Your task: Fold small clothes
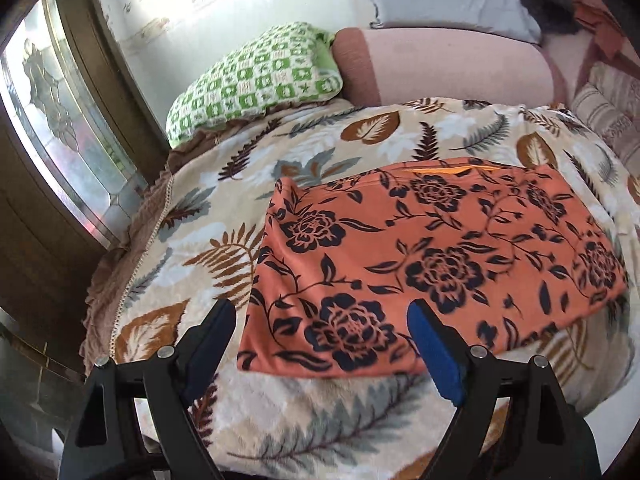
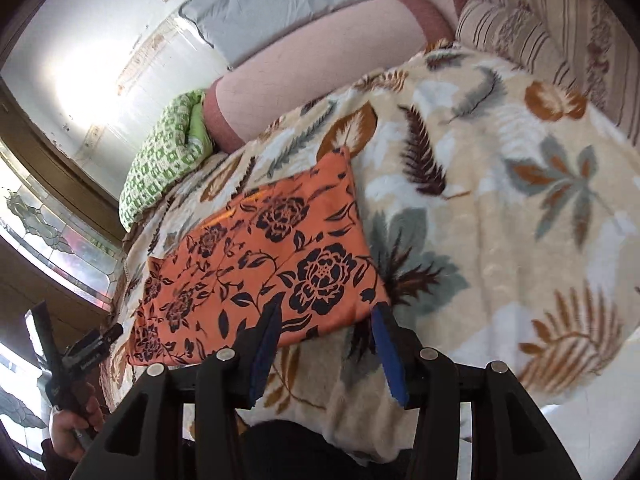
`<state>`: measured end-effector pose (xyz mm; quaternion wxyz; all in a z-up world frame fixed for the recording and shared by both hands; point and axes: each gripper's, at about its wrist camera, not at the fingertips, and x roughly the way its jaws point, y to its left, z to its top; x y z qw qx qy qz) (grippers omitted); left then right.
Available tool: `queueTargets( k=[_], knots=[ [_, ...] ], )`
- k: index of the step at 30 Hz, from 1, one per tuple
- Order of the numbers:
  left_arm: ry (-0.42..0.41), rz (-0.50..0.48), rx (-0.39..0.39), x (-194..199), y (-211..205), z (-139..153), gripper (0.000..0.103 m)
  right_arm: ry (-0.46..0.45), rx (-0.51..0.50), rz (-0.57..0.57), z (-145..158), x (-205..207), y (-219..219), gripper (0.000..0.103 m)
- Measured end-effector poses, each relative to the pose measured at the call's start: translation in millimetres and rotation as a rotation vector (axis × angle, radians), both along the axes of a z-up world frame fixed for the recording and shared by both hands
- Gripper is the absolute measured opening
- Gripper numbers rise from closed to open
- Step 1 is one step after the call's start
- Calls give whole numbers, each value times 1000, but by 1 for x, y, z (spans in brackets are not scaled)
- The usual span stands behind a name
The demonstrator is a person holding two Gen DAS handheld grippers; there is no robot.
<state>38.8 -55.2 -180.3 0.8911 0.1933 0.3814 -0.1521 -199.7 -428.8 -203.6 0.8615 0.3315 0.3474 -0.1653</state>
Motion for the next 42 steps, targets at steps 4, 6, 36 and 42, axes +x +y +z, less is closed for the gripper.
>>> queueTargets(
  k=[4, 6, 36, 42],
  knots=[
    [-43, -58, -24, -34, -14, 24, 88, -17, -93, 12, 39, -28, 12, 51],
    [-76, -96, -41, -50, -23, 40, 88, -30, -145, 20, 57, -42, 19, 52],
    [-229, -41, -225, -88, 46, 108, 94, -84, -224, 166, 92, -32, 96, 56],
    [-189, 44, -191, -60, 81, 79, 94, -61, -208, 175, 79, -9, 102, 56]
  ],
)
